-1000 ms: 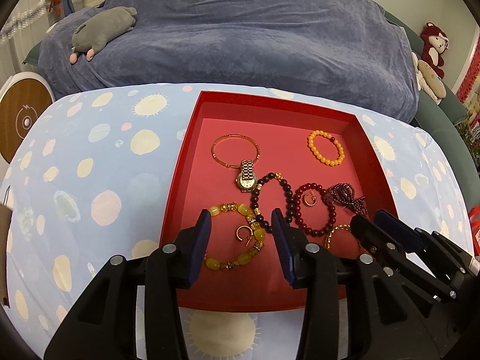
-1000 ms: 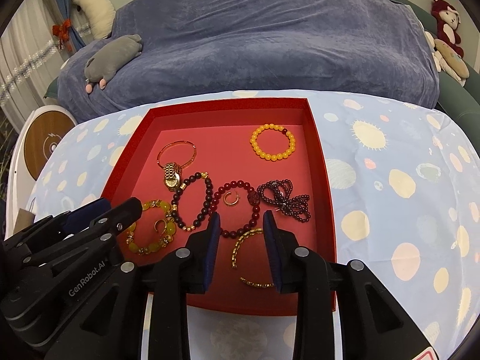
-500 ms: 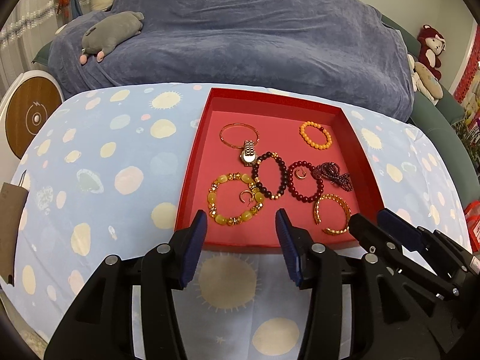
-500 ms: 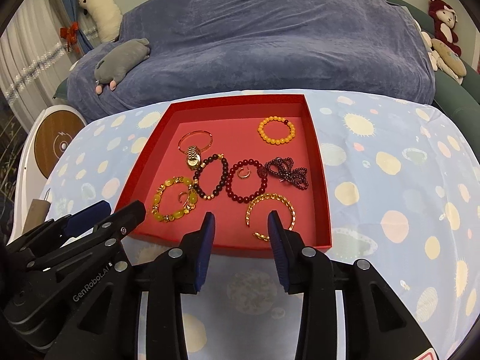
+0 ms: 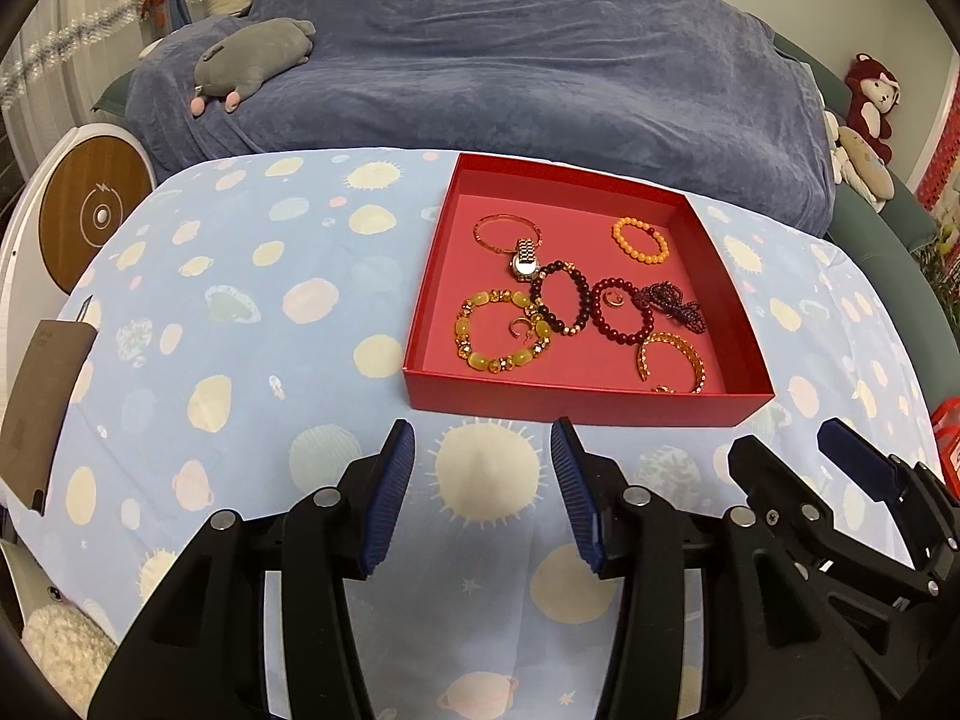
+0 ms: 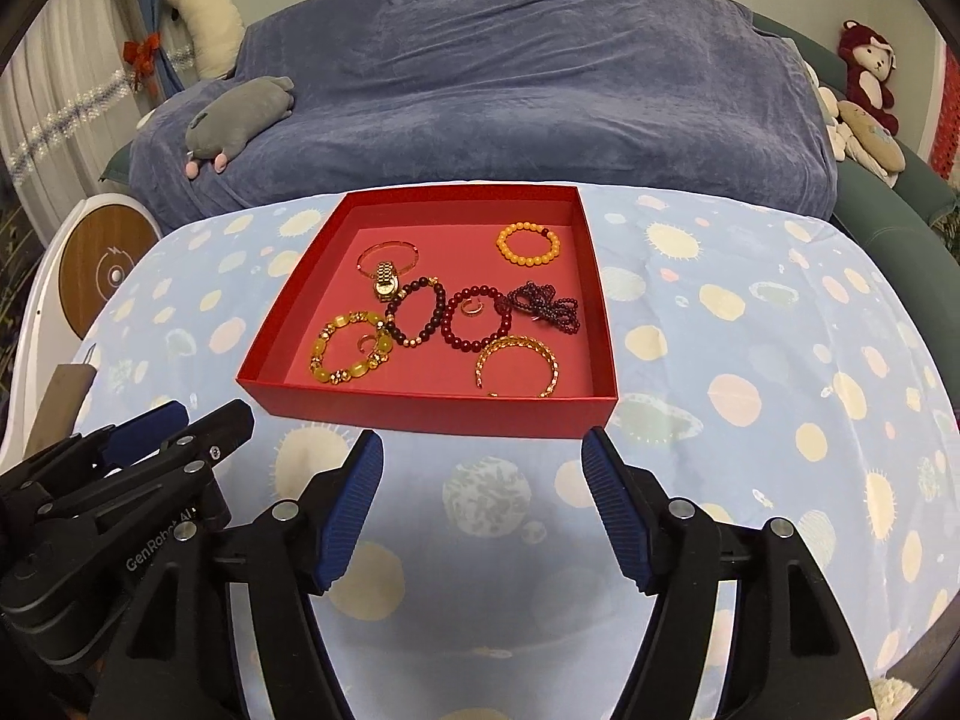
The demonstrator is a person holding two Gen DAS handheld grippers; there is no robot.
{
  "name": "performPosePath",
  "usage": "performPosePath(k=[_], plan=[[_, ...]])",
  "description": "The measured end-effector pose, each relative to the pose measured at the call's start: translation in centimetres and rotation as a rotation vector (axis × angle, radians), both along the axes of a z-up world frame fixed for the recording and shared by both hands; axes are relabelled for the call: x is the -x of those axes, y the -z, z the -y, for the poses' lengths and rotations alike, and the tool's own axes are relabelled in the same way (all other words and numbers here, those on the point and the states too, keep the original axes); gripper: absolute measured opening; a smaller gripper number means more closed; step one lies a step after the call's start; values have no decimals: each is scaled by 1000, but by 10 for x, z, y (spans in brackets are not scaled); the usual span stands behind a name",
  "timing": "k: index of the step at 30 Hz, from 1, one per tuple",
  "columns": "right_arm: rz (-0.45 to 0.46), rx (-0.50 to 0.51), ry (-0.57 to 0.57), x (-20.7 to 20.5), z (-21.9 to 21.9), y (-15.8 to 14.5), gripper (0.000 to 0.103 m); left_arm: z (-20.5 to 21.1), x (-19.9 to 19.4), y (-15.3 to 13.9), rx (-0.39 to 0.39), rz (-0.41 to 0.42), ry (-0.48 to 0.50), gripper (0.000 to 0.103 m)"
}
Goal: Organize jewelry
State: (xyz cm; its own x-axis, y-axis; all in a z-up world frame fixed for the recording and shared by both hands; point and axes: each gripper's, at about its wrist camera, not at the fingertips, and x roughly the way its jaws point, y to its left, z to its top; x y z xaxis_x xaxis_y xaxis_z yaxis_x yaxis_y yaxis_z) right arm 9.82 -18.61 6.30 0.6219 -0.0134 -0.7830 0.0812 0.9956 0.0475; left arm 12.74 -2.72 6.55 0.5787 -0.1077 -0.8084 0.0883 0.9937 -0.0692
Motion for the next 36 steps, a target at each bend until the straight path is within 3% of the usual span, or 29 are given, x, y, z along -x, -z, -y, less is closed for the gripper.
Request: performPosePath(k=[8, 13, 23, 27, 35, 36], plan=[[-8, -9, -4, 16, -2, 3, 70, -6, 13, 2, -8, -4, -2, 45], [-4, -17, 33, 23, 4, 7, 82, -7, 18, 5, -15, -12, -1, 45], [9, -4, 54, 27, 9, 10, 84, -2, 23, 8, -33, -12, 7, 46], [22, -3, 61, 28, 12, 9, 85, -3, 25, 8, -38, 1, -8, 55], [11, -15, 57, 27, 17, 12, 87, -2, 28, 9, -58, 8, -16, 62], [11, -11, 64, 27, 18, 12, 95, -2, 28, 9, -60, 11, -21, 63]])
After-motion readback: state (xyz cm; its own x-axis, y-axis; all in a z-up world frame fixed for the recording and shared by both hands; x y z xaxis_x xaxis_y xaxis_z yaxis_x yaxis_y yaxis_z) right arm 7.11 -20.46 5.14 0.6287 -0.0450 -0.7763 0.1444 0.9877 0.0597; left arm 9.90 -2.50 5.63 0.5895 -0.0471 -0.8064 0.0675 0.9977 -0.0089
